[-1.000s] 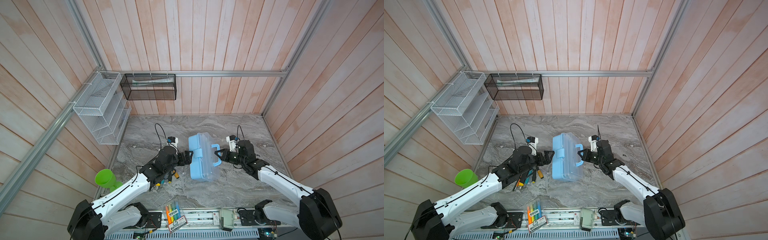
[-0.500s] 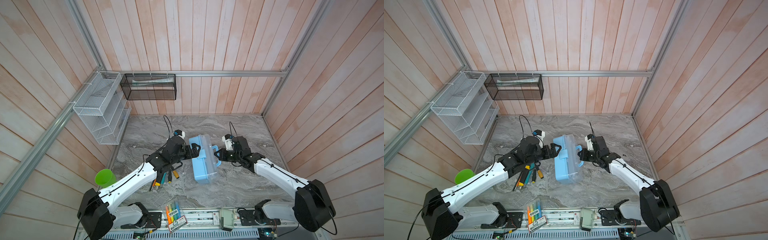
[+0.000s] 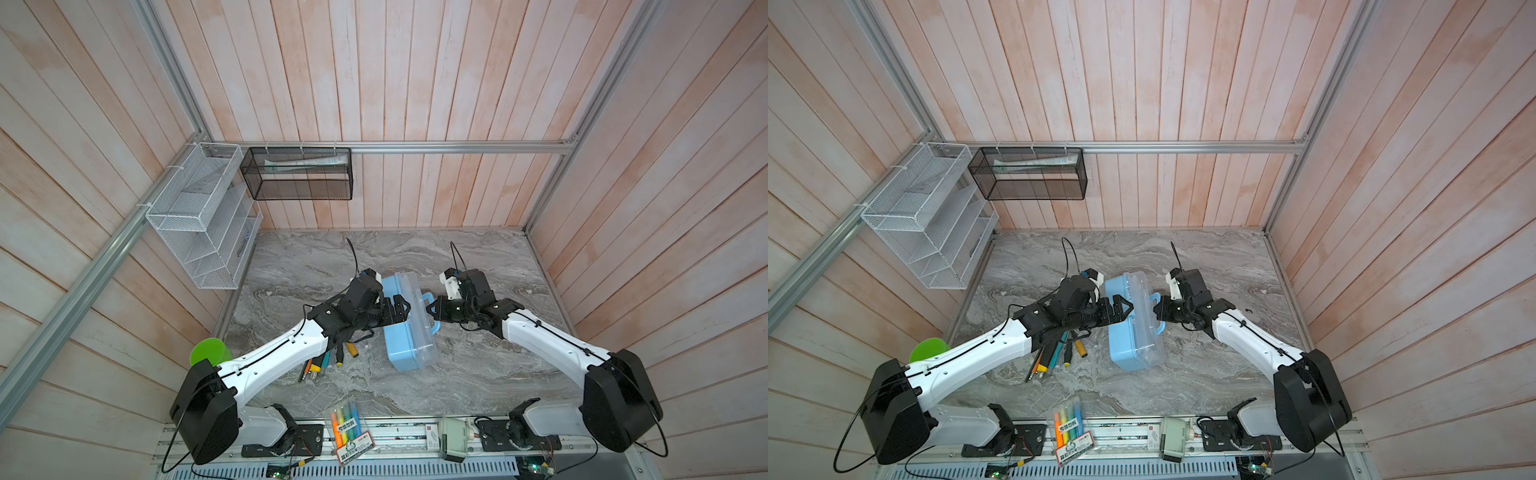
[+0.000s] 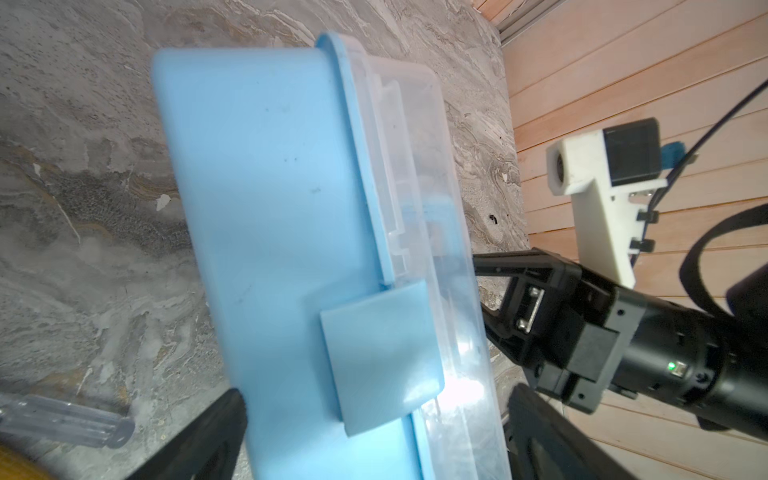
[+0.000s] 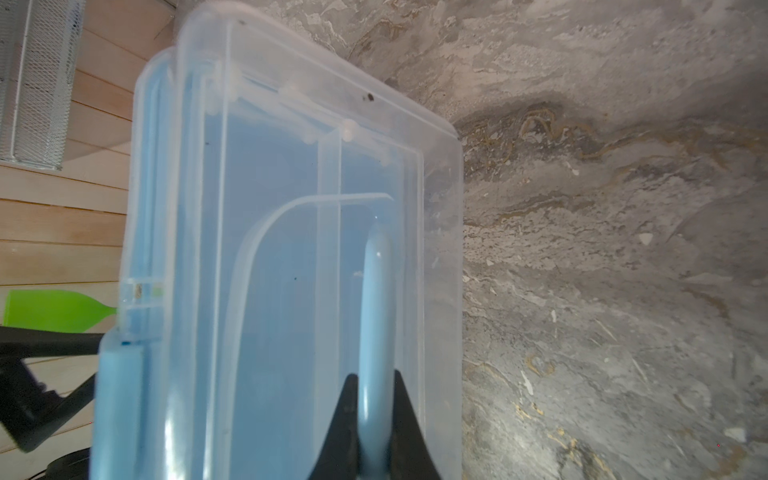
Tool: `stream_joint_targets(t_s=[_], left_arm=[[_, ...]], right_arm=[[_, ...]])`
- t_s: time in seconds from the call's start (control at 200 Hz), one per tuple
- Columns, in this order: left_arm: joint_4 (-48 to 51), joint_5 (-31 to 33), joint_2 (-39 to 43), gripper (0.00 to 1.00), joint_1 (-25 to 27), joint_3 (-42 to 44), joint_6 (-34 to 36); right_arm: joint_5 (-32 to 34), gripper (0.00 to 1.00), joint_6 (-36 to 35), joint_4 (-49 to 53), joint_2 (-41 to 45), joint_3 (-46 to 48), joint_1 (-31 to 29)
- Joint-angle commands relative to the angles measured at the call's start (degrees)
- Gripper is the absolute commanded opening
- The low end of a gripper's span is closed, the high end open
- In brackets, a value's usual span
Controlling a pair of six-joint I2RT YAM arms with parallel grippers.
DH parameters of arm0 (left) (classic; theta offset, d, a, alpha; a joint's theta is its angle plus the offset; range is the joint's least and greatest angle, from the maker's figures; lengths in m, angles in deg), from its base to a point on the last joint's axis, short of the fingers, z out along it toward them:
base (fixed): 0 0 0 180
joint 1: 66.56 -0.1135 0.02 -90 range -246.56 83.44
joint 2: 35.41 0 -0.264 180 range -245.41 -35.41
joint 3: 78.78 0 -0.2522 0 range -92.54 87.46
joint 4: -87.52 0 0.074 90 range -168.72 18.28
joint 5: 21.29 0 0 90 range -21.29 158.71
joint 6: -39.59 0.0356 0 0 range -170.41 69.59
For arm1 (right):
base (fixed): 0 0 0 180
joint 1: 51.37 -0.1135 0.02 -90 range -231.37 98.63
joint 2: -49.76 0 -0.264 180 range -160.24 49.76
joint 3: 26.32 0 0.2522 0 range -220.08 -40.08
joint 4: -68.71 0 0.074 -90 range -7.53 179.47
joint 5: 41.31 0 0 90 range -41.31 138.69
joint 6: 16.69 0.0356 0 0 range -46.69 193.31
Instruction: Pack the tool kit
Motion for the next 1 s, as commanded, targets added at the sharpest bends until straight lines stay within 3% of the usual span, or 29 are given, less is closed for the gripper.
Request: stream_joint_targets(t_s=[0.0,0.56,0.995], left_arm=[[-1.7,-1.0,-1.4,1.00,0.2,-1.0,0.0],[1.8,-0.4,-5.9,1.00,0.2,-6.1,4.7],[1.0,-7.2,-4.6,1.00,0.2,1.3,0.3]], right_arm=[[0.0,0.00,-1.5,-1.1,-0.4,-1.9,-1.3],[2.0,0.00,-1.4,-0.8,-1.2,-2.3,-3.5],[10.1,0.00,-1.1,-1.5,2.4,-0.2,-4.1]])
